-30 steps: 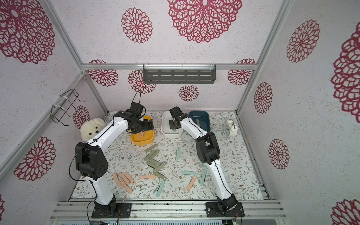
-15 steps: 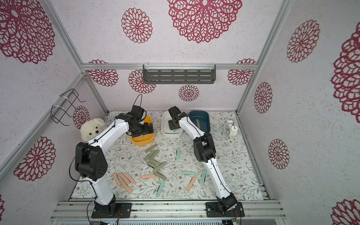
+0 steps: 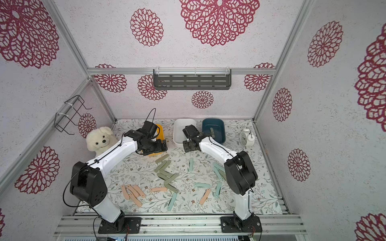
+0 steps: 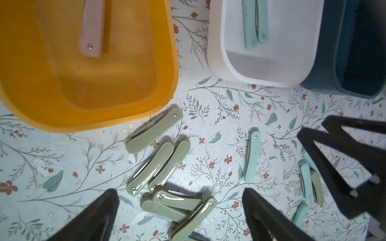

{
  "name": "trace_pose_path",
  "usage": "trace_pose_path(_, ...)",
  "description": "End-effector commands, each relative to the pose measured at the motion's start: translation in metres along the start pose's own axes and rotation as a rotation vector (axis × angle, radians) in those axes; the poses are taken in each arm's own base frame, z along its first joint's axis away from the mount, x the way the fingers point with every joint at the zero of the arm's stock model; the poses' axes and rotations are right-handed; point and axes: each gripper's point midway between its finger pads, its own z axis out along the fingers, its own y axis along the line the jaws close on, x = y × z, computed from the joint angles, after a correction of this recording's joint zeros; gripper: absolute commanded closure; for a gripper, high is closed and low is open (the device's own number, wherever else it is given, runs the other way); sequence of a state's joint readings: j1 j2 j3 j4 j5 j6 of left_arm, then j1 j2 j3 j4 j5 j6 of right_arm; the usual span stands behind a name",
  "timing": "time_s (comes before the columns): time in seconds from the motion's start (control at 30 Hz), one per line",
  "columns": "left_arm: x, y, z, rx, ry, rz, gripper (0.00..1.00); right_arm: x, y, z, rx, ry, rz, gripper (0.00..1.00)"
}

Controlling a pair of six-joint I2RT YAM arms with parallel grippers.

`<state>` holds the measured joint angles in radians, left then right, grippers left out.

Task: Place the fruit knives into the storage box by color
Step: Pick up the fruit knife from the center of the board.

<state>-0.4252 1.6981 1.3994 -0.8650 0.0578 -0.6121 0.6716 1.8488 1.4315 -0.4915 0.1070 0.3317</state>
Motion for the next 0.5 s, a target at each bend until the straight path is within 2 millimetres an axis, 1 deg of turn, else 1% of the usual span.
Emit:
trace_pose_path(0.0,0.004,-0.008,-0.009,0.018,-0.033,0.004,0.03,0.027,0.005,0.002,-0.013,0.009,0.062,0.48)
trace_pose_path(0.07,0.010,-0.010,-0.006,0.021,-0.028,0.006,0.03,0.049,0.010,0.006,-0.031,0.045,0.068,0.48)
trace_pose_path(0.2,0.021,-0.012,0.002,0.020,-0.004,0.013,0.03,0.078,0.014,0.016,-0.035,0.100,0.065,0.45)
trace_pose_path(0.27,0.024,-0.012,0.003,0.012,0.002,0.020,0.03,0.086,0.010,0.018,-0.018,0.109,0.062,0.43)
trace_pose_path(0.37,0.026,-0.011,0.003,0.008,0.004,0.023,0.03,0.095,0.006,0.023,-0.001,0.124,0.058,0.42)
trace_pose_path(0.47,0.026,-0.012,0.003,0.008,0.004,0.027,0.03,0.097,0.003,0.028,0.013,0.129,0.056,0.43)
